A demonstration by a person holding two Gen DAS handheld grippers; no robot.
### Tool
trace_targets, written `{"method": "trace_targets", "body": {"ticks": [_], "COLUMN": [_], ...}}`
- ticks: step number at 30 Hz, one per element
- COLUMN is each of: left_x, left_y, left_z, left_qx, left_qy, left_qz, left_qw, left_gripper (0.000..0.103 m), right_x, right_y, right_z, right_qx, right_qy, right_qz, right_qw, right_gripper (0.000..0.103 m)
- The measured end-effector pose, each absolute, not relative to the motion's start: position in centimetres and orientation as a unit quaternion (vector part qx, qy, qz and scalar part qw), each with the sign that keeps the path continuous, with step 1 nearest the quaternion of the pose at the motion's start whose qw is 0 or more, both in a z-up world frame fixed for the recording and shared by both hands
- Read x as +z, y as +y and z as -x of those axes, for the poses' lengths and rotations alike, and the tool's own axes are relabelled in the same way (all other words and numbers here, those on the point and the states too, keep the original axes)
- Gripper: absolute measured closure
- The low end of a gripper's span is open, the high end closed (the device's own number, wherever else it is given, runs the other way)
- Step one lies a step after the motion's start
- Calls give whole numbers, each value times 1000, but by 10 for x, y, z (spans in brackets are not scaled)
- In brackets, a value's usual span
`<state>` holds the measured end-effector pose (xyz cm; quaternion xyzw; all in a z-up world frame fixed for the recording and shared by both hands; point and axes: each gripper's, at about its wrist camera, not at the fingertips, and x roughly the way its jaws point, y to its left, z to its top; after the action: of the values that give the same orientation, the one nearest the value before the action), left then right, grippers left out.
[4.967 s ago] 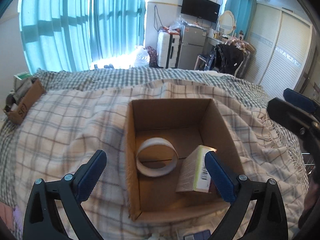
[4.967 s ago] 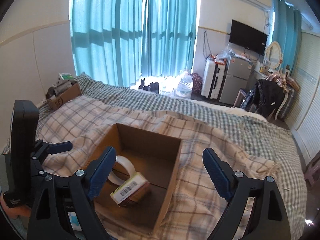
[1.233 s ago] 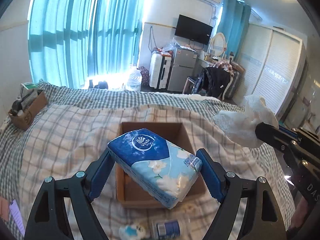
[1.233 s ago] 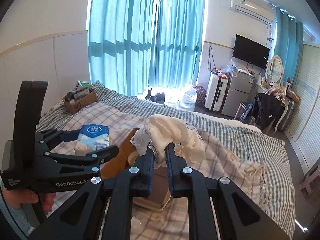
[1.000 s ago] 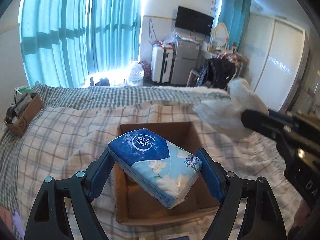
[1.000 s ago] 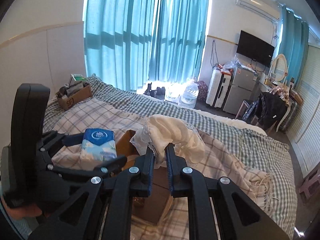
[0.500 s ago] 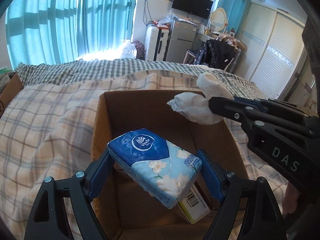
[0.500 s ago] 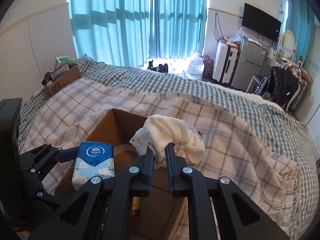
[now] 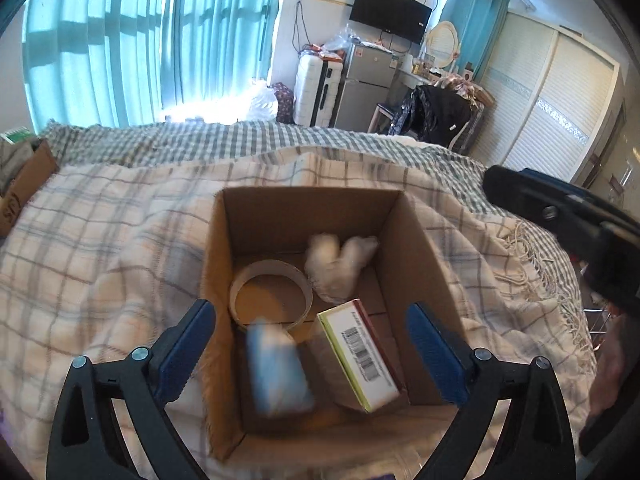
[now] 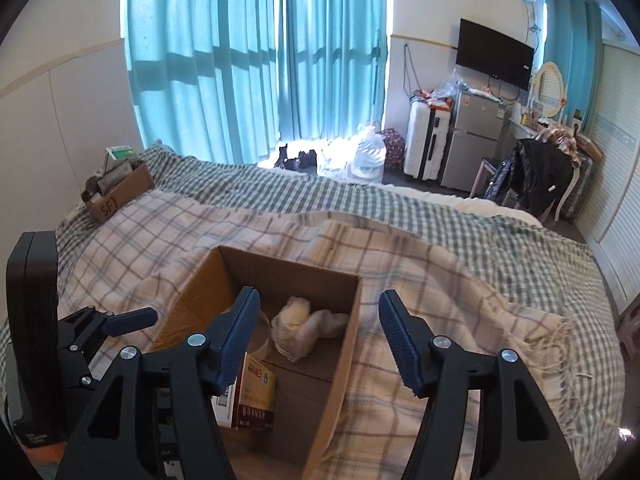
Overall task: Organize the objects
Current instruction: 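Drop tissue pack in box with left gripper while right gripper drops the cloth, then grasp the white earbud case with the left gripper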
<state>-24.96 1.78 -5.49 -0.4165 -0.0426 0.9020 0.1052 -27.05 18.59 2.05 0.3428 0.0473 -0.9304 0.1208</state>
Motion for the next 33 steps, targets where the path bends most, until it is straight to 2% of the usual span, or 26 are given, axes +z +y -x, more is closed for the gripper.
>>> {"method": "trace_targets", "body": {"ticks": [10, 14, 18, 22, 27, 33], "left_x": [23, 34, 35, 24, -13, -73], "left_y": [4, -2, -9, -7, -3, 0], "left_z": [182, 153, 126, 108, 92, 88], "left_qx": [930, 932, 936, 936, 928, 914], "left_qy": [-5, 5, -6, 3, -8, -23], "left_qz": [361, 356, 348, 349, 371, 405], "left_qw": [68, 60, 53, 35, 40, 12], "left_gripper": [0, 0, 0, 0, 0, 0], "right_x": [92, 110, 117, 107, 68, -6], "right_y": [199, 207, 213, 222, 232, 230], "right_z": [181, 138, 102, 78, 69, 74], "right_qx": [-948, -954, -958, -959, -956, -943], "right_qy": [58, 64, 73, 68, 45, 46], "right_qz": [-298, -276, -265, -267, -284, -323], "right_qw": [101, 94, 86, 64, 60, 59], "right_gripper": [29, 17, 11, 1, 0, 0]}}
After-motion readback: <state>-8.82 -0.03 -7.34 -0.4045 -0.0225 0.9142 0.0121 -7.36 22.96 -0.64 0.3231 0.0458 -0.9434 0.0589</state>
